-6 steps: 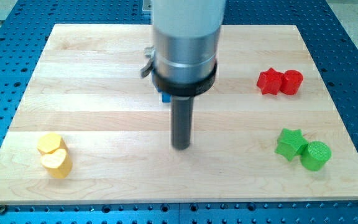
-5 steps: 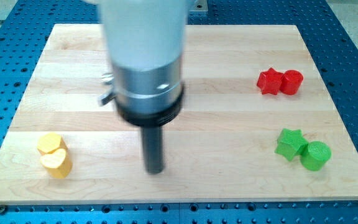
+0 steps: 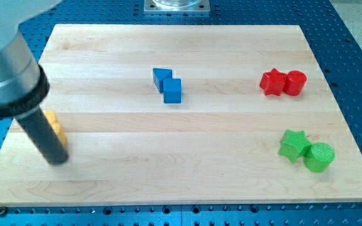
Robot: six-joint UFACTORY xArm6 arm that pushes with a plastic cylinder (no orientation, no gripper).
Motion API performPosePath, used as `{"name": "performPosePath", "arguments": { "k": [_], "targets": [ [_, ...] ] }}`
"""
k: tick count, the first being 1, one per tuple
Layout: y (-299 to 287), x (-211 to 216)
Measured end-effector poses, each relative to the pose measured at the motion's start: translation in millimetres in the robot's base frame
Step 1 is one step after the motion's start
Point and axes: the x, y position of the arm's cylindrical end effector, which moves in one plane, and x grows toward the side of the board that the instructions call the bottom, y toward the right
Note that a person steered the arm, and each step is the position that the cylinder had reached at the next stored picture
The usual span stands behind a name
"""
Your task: Move the yellow blocks towards the center left
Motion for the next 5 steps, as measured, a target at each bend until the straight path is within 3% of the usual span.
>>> {"name": "performPosePath", "arguments": {
  "k": [1,2,3,4,5],
  "targets": [
    [-20,-62],
    [-22,-36],
    [-92,-57],
    [-72,-128],
    [-7,-173]
  ]
}}
